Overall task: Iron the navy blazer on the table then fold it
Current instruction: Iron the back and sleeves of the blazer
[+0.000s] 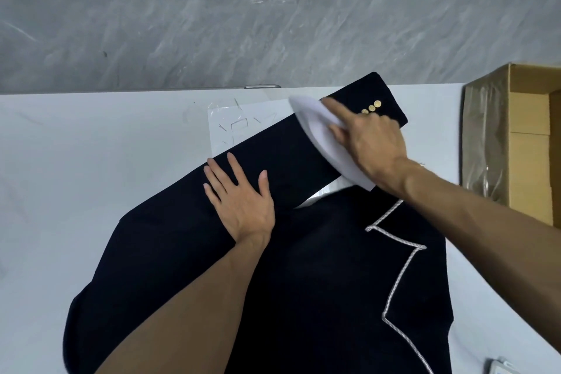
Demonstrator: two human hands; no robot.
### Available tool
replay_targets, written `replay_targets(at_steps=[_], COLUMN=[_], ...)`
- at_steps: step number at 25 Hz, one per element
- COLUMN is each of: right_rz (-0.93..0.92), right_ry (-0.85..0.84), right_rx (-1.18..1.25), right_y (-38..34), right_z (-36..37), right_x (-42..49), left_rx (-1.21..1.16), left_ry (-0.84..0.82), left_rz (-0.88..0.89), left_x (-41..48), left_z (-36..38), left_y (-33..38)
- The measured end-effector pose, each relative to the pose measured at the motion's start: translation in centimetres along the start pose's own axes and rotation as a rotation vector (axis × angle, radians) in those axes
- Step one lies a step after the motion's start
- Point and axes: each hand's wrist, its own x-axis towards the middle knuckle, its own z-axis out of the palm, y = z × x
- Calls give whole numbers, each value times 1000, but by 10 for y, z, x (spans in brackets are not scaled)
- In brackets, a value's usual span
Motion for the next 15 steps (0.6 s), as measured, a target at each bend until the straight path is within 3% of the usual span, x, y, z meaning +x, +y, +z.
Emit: replay_targets(at_steps=[7, 11, 13, 15], right_rz=[56, 258, 341, 339], right_ry=[83, 135, 117, 89], right_rx=[219, 271, 287, 286], right_y=[22, 33, 41, 43], right_z=[-20, -33, -30, -24], right_x=[-22, -56, -65, -63], left_rx=[37, -29, -70, -36], left_ry=[-54, -101, -52, -18], left_rz=[30, -18, 97, 359], left_x=[-9, -28, -26, -17], left_z=[-3, -19, -32, -34], left_y=[-20, -46, -30, 8])
